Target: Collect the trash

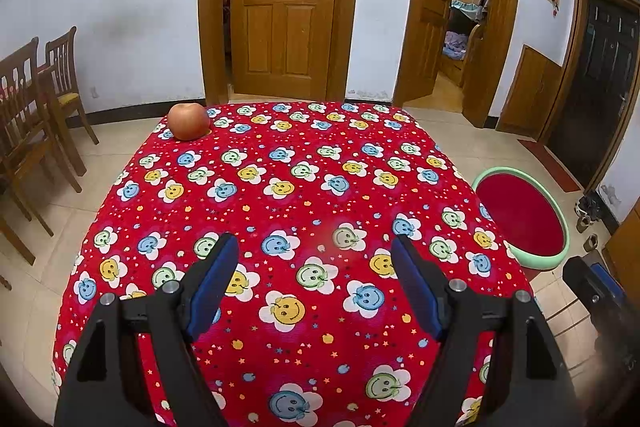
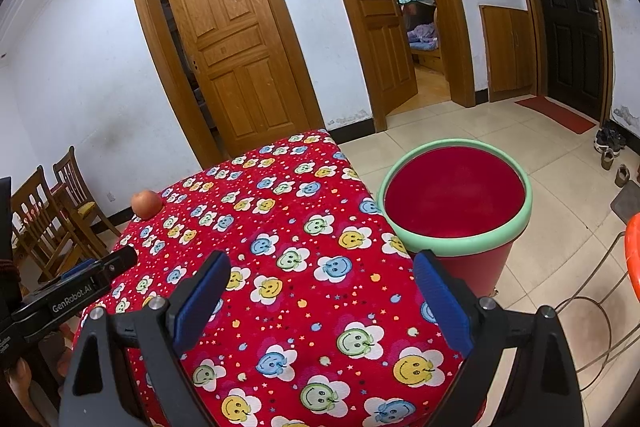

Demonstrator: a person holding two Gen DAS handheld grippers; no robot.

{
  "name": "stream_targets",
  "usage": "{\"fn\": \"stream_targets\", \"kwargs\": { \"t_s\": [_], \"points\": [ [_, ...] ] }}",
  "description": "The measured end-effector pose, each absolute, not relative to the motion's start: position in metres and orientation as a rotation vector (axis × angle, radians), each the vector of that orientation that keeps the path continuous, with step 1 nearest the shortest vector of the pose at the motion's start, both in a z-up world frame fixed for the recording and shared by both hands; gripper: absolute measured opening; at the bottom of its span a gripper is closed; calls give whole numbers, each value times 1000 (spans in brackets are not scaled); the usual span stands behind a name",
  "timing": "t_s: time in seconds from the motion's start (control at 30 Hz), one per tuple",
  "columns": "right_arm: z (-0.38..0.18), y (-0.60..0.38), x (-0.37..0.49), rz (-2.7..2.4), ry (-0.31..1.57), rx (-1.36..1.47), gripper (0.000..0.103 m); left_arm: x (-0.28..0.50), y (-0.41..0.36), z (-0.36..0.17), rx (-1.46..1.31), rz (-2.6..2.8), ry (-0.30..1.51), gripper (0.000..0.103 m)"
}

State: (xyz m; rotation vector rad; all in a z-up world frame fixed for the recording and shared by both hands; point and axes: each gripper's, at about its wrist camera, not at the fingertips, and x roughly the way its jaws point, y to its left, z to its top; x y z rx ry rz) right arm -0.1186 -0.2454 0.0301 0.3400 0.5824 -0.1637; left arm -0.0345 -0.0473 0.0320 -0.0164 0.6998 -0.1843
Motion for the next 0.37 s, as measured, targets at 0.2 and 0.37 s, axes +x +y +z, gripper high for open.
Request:
{"fn": "stream_targets", "kwargs": {
  "t_s": [0.2, 0.37],
  "points": [
    [31, -245, -118, -164, 582, 339, 95, -34, -47, 34, -15, -182, 700, 78],
    [30, -245, -119, -164, 582, 340, 95, -33, -43, 37, -13, -174, 699, 78]
  ]
}}
